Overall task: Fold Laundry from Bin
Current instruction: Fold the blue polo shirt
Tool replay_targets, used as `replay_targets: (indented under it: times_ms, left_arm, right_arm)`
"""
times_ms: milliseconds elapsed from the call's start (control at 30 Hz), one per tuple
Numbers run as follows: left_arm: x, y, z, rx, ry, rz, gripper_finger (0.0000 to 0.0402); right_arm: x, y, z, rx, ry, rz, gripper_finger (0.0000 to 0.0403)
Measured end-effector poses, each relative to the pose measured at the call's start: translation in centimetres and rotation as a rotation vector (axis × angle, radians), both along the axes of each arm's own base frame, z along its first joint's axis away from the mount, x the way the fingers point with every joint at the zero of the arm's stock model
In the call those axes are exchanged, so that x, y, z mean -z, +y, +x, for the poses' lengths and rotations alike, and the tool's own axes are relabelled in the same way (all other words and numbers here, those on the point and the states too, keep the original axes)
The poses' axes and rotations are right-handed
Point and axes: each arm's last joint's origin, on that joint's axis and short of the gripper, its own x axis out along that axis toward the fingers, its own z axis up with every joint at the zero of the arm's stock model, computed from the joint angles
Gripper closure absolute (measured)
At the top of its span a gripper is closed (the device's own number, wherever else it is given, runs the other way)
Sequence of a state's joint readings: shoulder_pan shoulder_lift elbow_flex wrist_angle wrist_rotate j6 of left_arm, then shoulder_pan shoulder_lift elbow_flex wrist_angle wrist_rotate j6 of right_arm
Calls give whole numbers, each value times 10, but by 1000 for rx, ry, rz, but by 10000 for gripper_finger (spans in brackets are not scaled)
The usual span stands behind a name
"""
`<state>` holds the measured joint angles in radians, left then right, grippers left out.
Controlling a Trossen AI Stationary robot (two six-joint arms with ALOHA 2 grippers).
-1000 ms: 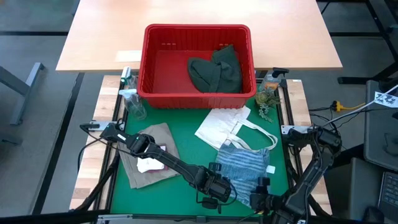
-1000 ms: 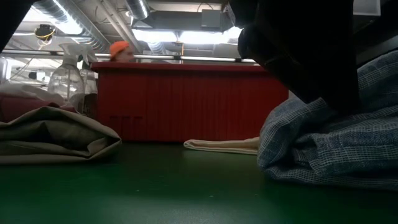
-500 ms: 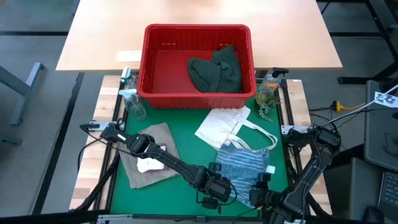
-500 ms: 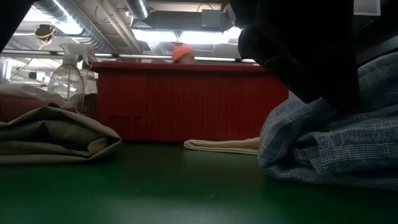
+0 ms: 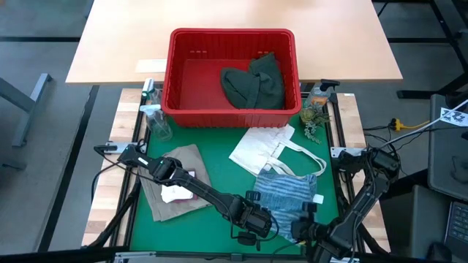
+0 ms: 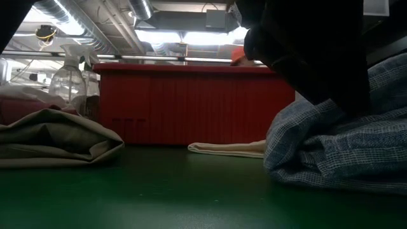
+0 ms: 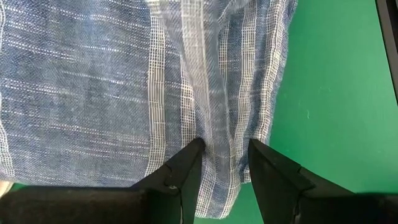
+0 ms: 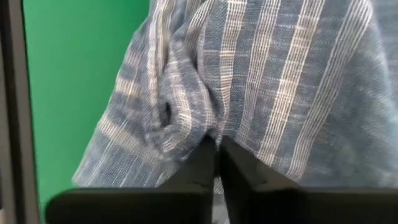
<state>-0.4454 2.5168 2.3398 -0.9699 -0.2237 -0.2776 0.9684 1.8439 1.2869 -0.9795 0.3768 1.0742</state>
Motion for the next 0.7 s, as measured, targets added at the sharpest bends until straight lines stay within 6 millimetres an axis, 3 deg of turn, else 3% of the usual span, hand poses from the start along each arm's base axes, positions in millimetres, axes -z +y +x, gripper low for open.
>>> replay_targets:
  times_ms: [400, 700]
  left_arm:
    - [-1, -1, 2, 0, -20, -10, 277]
    - [-4, 0, 8, -6, -77, -37, 276]
  right_arm:
    - [2, 17, -20, -12, 193, 181, 399]
    - [1, 27, -26, -51, 230, 256, 354]
